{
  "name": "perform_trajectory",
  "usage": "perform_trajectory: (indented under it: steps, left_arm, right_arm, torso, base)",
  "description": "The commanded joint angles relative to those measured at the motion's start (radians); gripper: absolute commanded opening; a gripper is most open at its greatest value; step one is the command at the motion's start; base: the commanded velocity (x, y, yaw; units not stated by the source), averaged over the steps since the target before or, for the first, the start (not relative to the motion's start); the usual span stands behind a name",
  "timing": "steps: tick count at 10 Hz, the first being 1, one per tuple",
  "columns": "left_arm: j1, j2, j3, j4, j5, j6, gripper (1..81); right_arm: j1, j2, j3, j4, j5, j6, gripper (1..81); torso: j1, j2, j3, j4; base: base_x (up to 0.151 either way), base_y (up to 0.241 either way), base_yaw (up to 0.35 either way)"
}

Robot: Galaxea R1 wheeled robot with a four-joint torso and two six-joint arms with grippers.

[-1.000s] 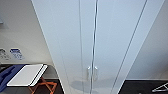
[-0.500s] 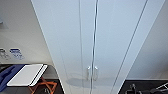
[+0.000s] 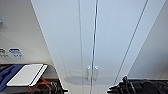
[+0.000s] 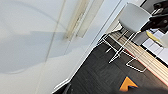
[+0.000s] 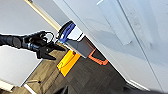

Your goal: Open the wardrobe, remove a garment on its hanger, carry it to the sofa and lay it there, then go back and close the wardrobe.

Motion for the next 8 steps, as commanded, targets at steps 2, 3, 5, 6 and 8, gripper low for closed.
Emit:
perform_trajectory:
  steps: [2, 3, 5, 6, 8]
  left_arm:
    - [-0.150, 0.026, -0.040, -0.032, 0.041, -0.011, 81.1]
    - [-0.154, 0.058, -0.069, -0.030, 0.043, -0.017, 81.1]
    - [-0.165, 0.124, -0.129, -0.026, 0.090, -0.017, 81.1]
    - [-0.174, 0.139, -0.141, -0.024, 0.087, -0.017, 81.1]
    - [-0.202, 0.150, -0.141, -0.029, 0.078, -0.019, 81.1]
  right_arm:
    - [0.151, 0.075, -0.063, 0.015, -0.055, 0.022, 81.1]
    - [0.154, 0.104, -0.093, 0.007, -0.055, 0.027, 81.1]
    - [0.187, 0.145, -0.133, -0.020, -0.058, 0.025, 81.1]
    - [0.209, 0.148, -0.142, -0.030, -0.063, 0.026, 81.1]
    - [0.248, 0.145, -0.155, -0.030, -0.048, 0.028, 81.1]
  torso:
    - [0.000, 0.000, 0.000, 0.000]
    - [0.000, 0.000, 0.000, 0.000]
    - [0.001, 0.001, 0.000, 0.000]
    - [0.001, 0.001, 0.000, 0.000]
    - [0.002, 0.001, 0.000, 0.000]
  base:
    - [0.000, 0.000, 0.000]
    - [0.000, 0.000, 0.000]
    - [0.000, 0.000, 0.000]
    - [0.000, 0.000, 0.000]
    - [0.000, 0.000, 0.000]
